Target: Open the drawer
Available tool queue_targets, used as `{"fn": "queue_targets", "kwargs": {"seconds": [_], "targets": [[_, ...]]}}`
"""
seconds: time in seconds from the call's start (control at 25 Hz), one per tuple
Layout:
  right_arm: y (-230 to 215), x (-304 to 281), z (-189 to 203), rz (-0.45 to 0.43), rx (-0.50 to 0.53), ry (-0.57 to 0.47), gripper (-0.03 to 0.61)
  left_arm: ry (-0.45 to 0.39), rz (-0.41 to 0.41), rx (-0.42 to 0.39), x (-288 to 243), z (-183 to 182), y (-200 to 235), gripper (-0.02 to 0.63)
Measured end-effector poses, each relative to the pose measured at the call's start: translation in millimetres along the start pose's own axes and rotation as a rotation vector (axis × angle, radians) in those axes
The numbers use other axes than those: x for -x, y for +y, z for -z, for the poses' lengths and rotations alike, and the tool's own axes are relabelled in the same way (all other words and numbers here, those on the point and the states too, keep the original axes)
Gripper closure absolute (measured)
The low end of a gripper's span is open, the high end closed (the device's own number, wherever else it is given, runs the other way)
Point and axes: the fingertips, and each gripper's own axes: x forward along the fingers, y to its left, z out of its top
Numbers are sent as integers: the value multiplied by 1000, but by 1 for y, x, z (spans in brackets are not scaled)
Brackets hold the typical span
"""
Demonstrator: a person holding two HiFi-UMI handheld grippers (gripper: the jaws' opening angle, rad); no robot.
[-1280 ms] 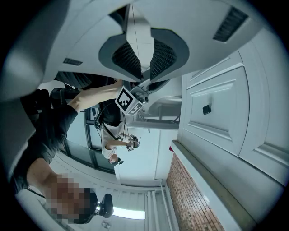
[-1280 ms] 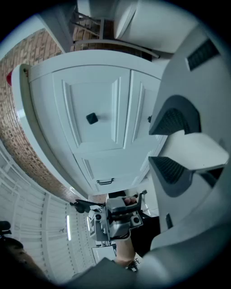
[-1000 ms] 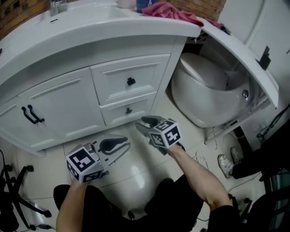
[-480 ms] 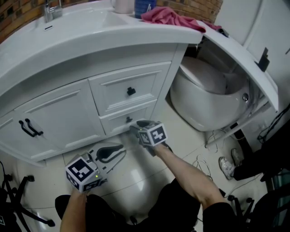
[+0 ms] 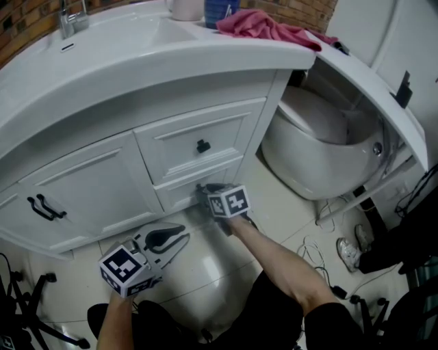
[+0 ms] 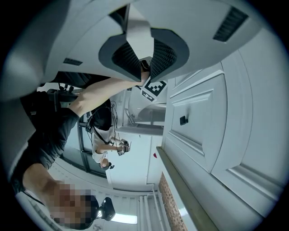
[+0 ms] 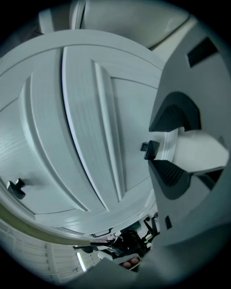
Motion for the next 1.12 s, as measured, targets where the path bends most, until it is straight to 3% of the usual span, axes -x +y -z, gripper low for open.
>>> {"fn": "queue_targets", "kwargs": {"seconds": [0.32, 0.4, 0.84, 1.12], "targets": [[4, -8, -5, -55, -29, -16, 364, 3, 15, 1, -5, 2, 5, 545], [8, -8, -6, -77, -39, -18, 417, -7, 23, -2, -9, 1, 4, 545], [8, -8, -5, -61, -46, 1, 425, -12, 29, -4, -12, -8, -3, 545], [9, -7, -4, -61, -50, 12, 426, -68, 50, -42, -11, -18, -10, 545]]}}
